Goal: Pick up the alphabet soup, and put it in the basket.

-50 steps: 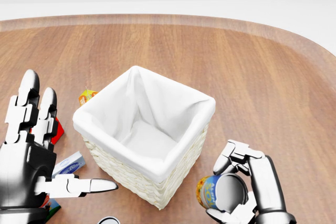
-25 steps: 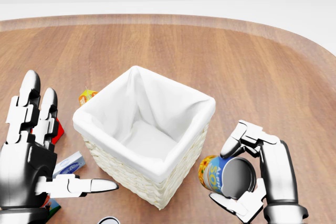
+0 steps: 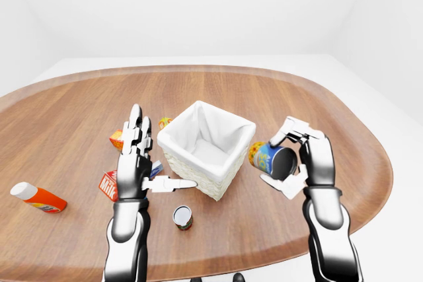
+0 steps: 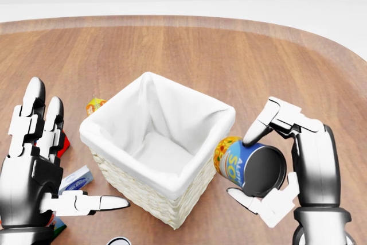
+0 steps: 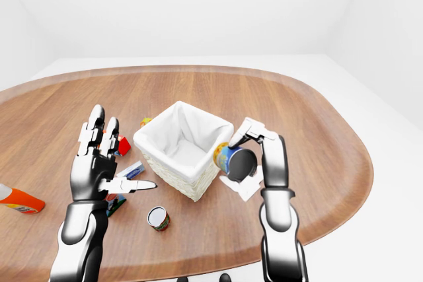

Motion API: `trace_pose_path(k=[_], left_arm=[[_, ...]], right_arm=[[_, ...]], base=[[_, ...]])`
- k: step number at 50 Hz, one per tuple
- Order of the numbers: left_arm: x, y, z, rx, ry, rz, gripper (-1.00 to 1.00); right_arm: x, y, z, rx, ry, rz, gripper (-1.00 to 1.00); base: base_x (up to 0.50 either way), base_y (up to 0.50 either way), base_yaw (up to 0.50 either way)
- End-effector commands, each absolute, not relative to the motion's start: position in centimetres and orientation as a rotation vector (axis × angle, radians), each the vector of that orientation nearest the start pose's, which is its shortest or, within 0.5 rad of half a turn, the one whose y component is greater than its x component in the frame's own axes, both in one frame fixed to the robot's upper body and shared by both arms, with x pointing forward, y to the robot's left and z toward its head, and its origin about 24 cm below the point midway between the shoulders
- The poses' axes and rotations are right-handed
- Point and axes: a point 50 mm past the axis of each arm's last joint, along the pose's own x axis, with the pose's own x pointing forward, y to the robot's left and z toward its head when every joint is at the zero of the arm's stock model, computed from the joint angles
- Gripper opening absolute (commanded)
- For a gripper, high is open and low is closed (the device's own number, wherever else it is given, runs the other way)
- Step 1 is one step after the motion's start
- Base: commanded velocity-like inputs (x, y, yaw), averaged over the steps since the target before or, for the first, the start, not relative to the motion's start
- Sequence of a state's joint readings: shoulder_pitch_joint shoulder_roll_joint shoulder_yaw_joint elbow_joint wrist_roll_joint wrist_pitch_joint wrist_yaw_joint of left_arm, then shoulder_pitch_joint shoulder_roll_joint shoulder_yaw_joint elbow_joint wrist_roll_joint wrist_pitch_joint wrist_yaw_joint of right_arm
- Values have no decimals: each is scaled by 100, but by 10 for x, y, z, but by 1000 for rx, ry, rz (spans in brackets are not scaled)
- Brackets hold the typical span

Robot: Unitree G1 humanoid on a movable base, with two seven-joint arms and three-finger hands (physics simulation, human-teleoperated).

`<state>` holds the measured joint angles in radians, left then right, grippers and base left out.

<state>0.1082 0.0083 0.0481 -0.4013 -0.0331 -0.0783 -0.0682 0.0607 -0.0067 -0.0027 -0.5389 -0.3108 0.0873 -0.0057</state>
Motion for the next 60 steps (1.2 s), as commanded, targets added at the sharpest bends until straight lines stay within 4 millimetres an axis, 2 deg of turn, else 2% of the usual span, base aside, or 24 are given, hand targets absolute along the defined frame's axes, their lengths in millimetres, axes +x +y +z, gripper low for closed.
trace_pose_path(k=[1, 7, 16, 22, 29, 36, 39, 48, 56, 60], left_arm=[[222, 164, 117, 9, -377, 2, 100], [222, 164, 117, 10, -376, 2, 100], [223, 163, 116, 12, -376, 1, 100], [224, 164, 115, 10, -372, 2, 100], [223, 163, 115, 11, -372, 1, 100], [225, 164, 113, 8, -362, 3, 100], [224, 164, 114, 7, -368, 3, 100], [224, 164, 114, 8, -371, 3, 100], [224, 165, 115, 5, -372, 5, 100], [224, 164, 114, 8, -370, 2, 100]], right_arm=[[219, -148, 174, -280, -542, -106, -100], [222, -143, 189, -288, -614, -98, -100], [231, -134, 197, -301, -649, -75, -100], [236, -126, 198, -307, -651, -52, -100], [252, -116, 191, -314, -605, -16, -100], [266, -101, 198, -304, -622, 9, -100], [275, -95, 192, -303, -589, 20, -100], [295, -81, 193, -288, -558, 32, -100], [313, -67, 170, -315, -444, 57, -100], [318, -65, 167, -333, -424, 56, -100]], base=[[0, 0, 0], [0, 0, 0], [0, 0, 0], [0, 0, 0], [0, 0, 0], [0, 0, 0], [0, 0, 0], [0, 0, 0], [0, 0, 0], [0, 0, 0]])
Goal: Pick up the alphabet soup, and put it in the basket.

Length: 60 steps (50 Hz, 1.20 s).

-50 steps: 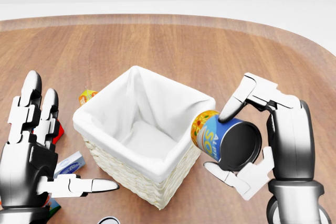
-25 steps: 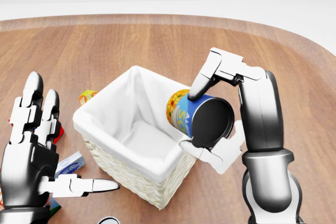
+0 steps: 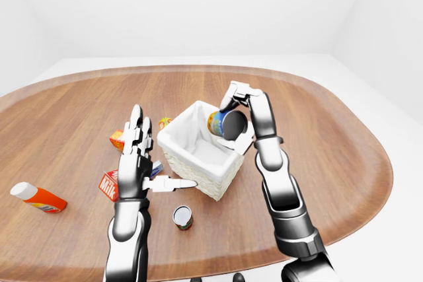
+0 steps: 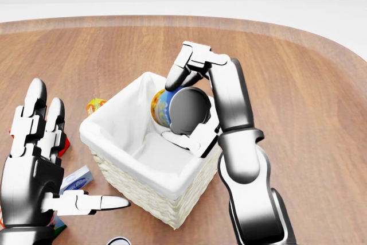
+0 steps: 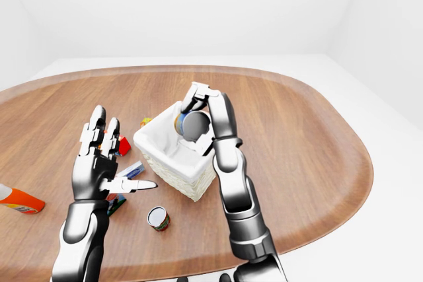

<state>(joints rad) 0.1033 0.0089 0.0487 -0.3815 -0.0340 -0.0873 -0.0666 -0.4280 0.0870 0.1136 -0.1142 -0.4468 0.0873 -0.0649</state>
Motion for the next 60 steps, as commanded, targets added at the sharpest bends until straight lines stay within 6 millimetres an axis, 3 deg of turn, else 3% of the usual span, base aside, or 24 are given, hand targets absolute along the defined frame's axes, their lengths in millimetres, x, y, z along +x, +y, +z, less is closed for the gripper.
trace_pose_path(k=[1, 15, 36, 46, 60], left_arm=[[223, 164, 115, 7, -375, 3, 100], [223, 163, 114, 8, -369, 0, 100], [222, 163, 115, 6, -371, 0, 100], [223, 163, 114, 7, -368, 0, 100], [224, 163, 113, 6, -365, 0, 100]], right_arm=[[321, -62, 165, -340, -414, 63, -100], [334, -39, 166, -451, -396, 136, -100], [344, -23, 170, -622, -389, 226, -100], [350, -24, 161, -696, -344, 251, -100], [355, -29, 134, -755, -235, 267, -100]], base=[[0, 0, 0], [0, 0, 0], [0, 0, 0], [0, 0, 0], [0, 0, 0]])
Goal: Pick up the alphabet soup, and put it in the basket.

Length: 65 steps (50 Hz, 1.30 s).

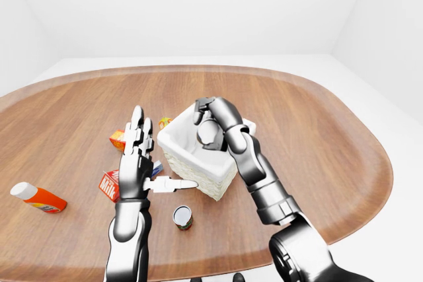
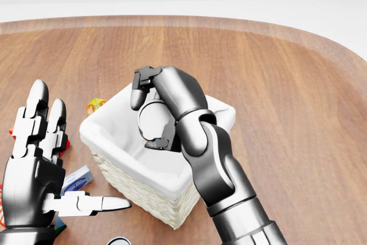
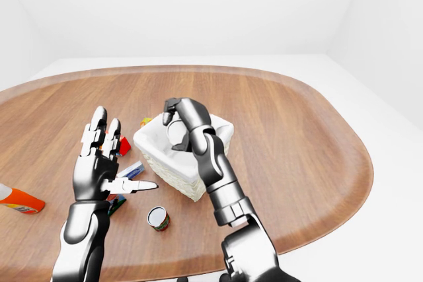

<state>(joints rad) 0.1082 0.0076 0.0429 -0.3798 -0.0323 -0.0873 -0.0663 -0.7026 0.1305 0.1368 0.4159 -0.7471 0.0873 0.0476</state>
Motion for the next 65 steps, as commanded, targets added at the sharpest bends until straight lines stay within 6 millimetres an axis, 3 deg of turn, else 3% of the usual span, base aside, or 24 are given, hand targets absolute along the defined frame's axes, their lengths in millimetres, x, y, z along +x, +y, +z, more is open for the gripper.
trace_pose_path(k=[1, 21, 49, 51, 52, 54, 55, 65], left_arm=[[223, 163, 114, 6, -367, 0, 100], [223, 163, 114, 6, -366, 0, 100], [223, 162, 113, 7, -364, -2, 100], [223, 162, 113, 7, -364, -2, 100], [223, 162, 113, 7, -364, -2, 100], [223, 162, 113, 6, -366, -2, 100], [223, 162, 113, 7, -363, -2, 100], [223, 162, 112, 7, -359, -2, 100]], right_arm=[[356, -30, 132, -756, -225, 265, -100], [360, -37, 113, -758, -151, 252, -100], [365, -41, 116, -759, -151, 224, -100], [364, -40, 115, -759, -149, 225, -84], [364, -40, 115, -759, -148, 224, -52], [365, -40, 115, -761, -148, 225, -18], [364, -40, 115, -761, -149, 226, 100], [366, -41, 112, -764, -136, 223, 100]], base=[[0, 0, 0], [0, 0, 0], [0, 0, 0], [0, 0, 0], [0, 0, 0], [0, 0, 0], [0, 0, 0], [0, 0, 0]])
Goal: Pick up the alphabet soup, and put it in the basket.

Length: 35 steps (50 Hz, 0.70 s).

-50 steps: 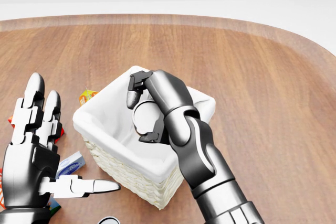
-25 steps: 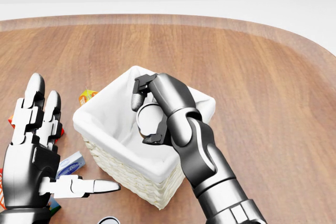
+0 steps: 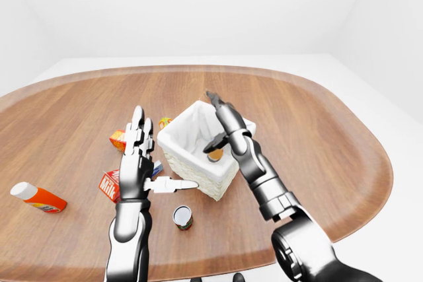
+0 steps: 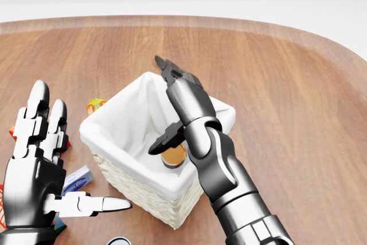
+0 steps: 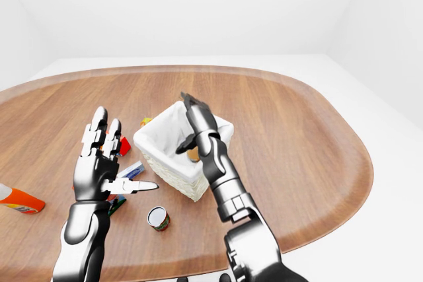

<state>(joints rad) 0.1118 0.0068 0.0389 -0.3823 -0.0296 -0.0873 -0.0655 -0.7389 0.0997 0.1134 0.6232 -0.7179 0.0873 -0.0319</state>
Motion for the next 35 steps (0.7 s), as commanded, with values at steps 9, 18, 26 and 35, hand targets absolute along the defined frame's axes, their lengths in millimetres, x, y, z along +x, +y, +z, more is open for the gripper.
trace_pose_path(k=[9, 18, 26, 35], left_arm=[[223, 162, 113, 8, -362, -2, 100], [222, 162, 114, 8, -367, -2, 100], [223, 162, 112, 7, -358, -2, 100], [223, 162, 112, 7, -359, -2, 100]], right_arm=[[366, -42, 110, -765, -128, 220, 100], [364, -40, 120, -761, -168, 225, 100], [365, -41, 140, -726, -238, 182, 100], [365, -44, 175, -663, -365, 104, 100]], base=[[0, 0, 0], [0, 0, 0], [0, 0, 0], [0, 0, 0]])
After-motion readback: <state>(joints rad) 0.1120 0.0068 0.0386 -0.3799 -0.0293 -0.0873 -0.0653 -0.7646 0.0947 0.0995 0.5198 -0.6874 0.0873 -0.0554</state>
